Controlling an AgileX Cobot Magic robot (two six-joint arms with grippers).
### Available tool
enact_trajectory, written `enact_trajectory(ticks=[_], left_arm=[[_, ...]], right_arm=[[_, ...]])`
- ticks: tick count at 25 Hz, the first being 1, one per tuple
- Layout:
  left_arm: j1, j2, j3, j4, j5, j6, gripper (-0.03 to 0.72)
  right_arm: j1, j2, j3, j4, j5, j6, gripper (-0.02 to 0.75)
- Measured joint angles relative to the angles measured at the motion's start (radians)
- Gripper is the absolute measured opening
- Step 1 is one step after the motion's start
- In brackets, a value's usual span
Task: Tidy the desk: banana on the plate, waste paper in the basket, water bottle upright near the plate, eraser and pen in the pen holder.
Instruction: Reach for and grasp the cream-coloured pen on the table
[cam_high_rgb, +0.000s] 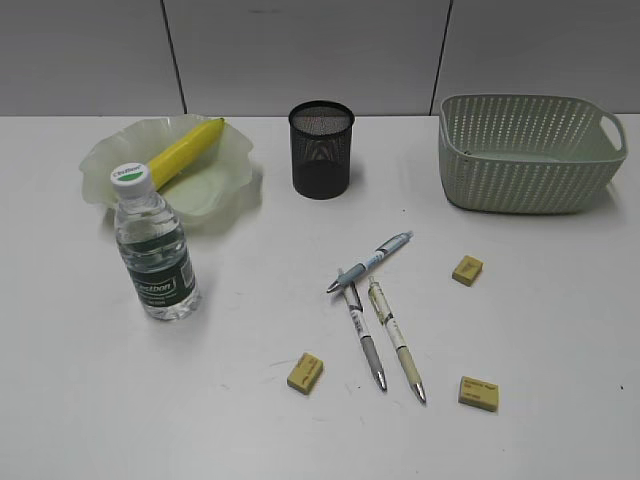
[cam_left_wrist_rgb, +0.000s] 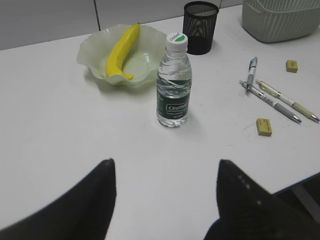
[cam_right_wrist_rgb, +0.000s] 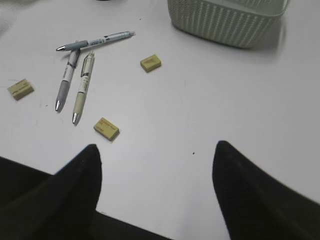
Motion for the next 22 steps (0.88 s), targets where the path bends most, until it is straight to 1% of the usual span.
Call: enact_trajectory(ticks=[3,8,11,15,18,22], left_arm=[[0.0,0.0,0.0,0.0,-0.001,0.0,0.47],[0.0,0.0,0.0,0.0,-0.001,0.0,0.468],[0.0,0.0,0.0,0.0,-0.001,0.0,0.468],[0.0,0.0,0.0,0.0,-0.001,0.0,0.468],[0.0,0.0,0.0,0.0,-0.001,0.0,0.468],[0.0,0.0,0.0,0.0,-0.001,0.0,0.468]], right_arm=[[0.0,0.179,-0.05,0.022,-0.029,-0.013,0.546],[0.0,0.498,-0.191,0.07,-0.043,-0.031,0.546],[0.0,0.639,-0.286,0.096,-0.045,-0.032,0.546],[0.012,0.82,-0.394,0.104,-0.04,-0.016,0.546],[0.065,0.938,-0.452,0.08,-0.023,0.046,0.546],[0.191,1.096,-0.531,-0.032,0.049,0.228,0.546]])
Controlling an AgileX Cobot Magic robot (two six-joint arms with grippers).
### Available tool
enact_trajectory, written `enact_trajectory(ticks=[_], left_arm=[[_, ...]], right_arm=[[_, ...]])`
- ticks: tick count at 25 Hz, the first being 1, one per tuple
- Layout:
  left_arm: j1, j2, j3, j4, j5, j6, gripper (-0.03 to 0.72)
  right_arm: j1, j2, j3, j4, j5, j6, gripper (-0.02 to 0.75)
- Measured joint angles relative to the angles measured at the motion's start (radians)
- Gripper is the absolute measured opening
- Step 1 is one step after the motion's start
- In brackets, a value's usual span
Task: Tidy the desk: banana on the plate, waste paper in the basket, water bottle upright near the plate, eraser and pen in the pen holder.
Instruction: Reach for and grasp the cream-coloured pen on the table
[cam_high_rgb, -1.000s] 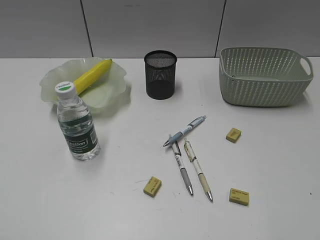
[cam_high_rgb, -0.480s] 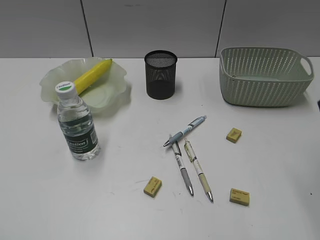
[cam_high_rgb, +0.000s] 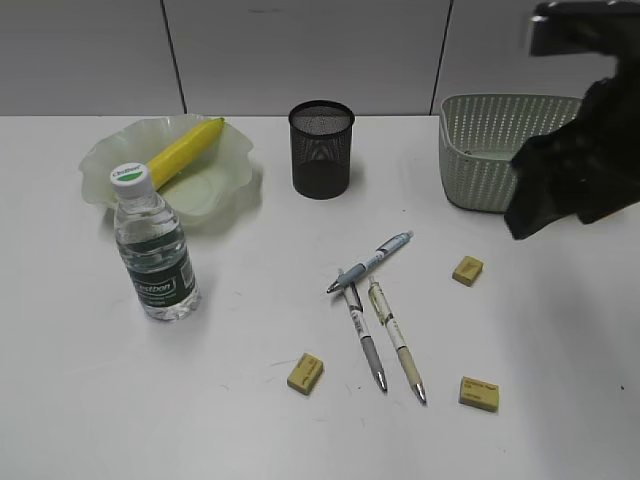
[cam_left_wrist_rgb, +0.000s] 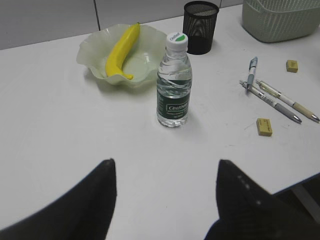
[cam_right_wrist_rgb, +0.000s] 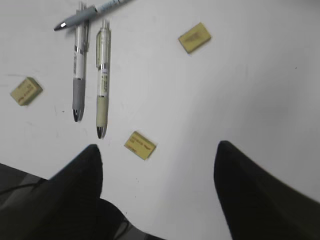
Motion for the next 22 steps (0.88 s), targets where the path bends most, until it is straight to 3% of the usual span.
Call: enact_trajectory(ticks=[7,18,22], left_arm=[[0.0,0.0,0.0,0.0,0.0,0.0,0.463],[0.0,0.0,0.0,0.0,0.0,0.0,0.46],[0.0,0.0,0.0,0.0,0.0,0.0,0.46]], right_arm=[[0.141,0.258,-0.149,-0.043,0.063,0.124,0.546],[0.153,0.563,-0.244,-0.008,0.04,0.142,0.545],[0.17,0.607,-0.244,-0.008,0.023,0.142,0.51]])
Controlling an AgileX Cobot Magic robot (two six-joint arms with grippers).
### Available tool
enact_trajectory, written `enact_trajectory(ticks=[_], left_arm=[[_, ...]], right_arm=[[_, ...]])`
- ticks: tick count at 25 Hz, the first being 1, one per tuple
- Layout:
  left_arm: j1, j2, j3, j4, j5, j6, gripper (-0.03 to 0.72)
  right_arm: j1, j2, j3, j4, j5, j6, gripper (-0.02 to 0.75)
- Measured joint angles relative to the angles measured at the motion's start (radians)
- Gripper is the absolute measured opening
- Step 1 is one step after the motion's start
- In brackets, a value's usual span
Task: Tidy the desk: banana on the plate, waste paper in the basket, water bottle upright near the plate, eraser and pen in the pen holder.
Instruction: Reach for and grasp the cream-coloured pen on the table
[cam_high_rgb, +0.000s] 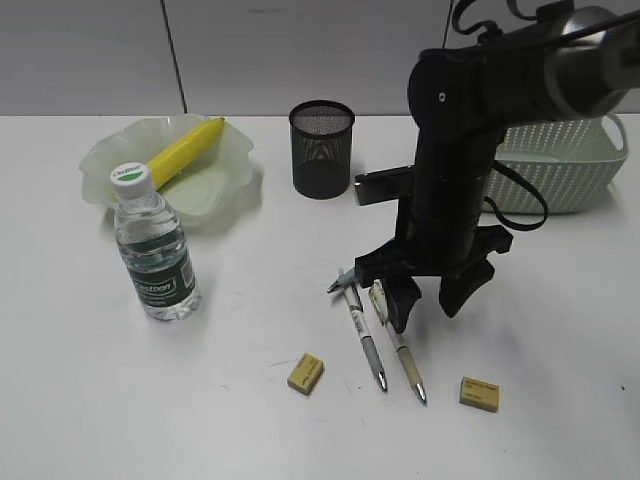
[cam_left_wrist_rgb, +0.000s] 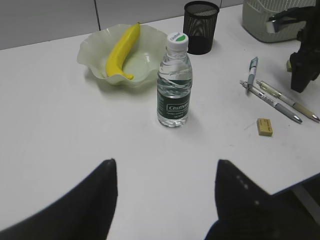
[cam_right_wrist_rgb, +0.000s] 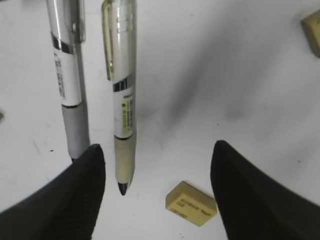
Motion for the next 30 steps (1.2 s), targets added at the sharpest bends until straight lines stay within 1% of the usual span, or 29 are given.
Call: enact_trajectory(ticks=[7,10,15,17,20,22,30], left_arm=[[0.0,0.0,0.0,0.0,0.0,0.0,0.459],[0.0,0.0,0.0,0.0,0.0,0.0,0.458],[0.0,0.0,0.0,0.0,0.0,0.0,0.457],[0.0,0.0,0.0,0.001,0.0,0.0,0.457],[0.0,0.0,0.0,0.001,0.0,0.0,0.457],[0.0,0.0,0.0,0.001,0.0,0.0,0.457],[0.0,0.0,0.0,0.001,0.0,0.0,0.457]], right_arm=[[0.058,0.011,0.0,-0.001,-0.071,0.001,0.48],[0.061,0.011,0.0,-0.014,-0.106,0.011,0.456],[0.061,0.012,0.0,-0.05,-0.113,0.023,0.433],[0.061,0.012,0.0,-0.052,-0.113,0.023,0.407],[0.061,0.015,0.0,-0.054,-0.113,0.022,0.344],[0.061,0.019,0.0,-0.054,-0.112,0.022,0.323],[0.061,0.071,-0.002,-0.047,-0.12,0.018,0.31]])
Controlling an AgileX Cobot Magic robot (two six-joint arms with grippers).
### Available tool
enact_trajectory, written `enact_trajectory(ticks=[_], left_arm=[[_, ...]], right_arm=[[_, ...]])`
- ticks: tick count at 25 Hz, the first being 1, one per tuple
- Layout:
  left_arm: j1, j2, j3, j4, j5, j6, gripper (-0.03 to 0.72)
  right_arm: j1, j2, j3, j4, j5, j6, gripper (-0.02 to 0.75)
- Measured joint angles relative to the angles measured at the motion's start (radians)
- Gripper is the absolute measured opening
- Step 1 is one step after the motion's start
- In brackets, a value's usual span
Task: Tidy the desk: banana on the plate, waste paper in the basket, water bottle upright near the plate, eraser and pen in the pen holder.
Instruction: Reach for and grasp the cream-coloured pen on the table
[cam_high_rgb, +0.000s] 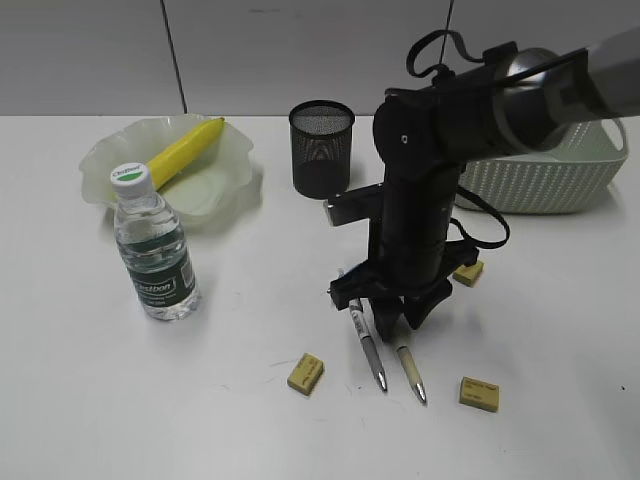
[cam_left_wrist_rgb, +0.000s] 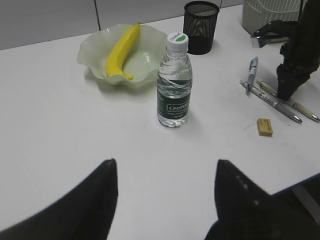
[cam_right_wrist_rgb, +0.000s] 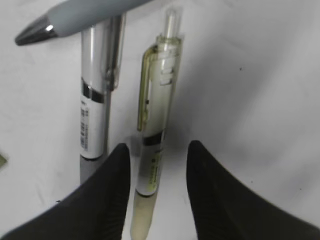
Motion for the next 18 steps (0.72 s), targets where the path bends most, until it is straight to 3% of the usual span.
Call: enact_trajectory(ticks=[6,10,18], left_arm=[[0.0,0.0,0.0,0.0,0.0,0.0,0.457],[0.0,0.0,0.0,0.0,0.0,0.0,0.456],[0.0,0.0,0.0,0.0,0.0,0.0,0.455]], right_arm=[[0.0,0.029,-0.003,0.032,-0.004,-0.011,0.285],[0.0,0.029,-0.003,0.035,-0.004,-0.038,0.113],[0.0,-0.021,-0.003,0.021,0.057,-0.049,0.111]])
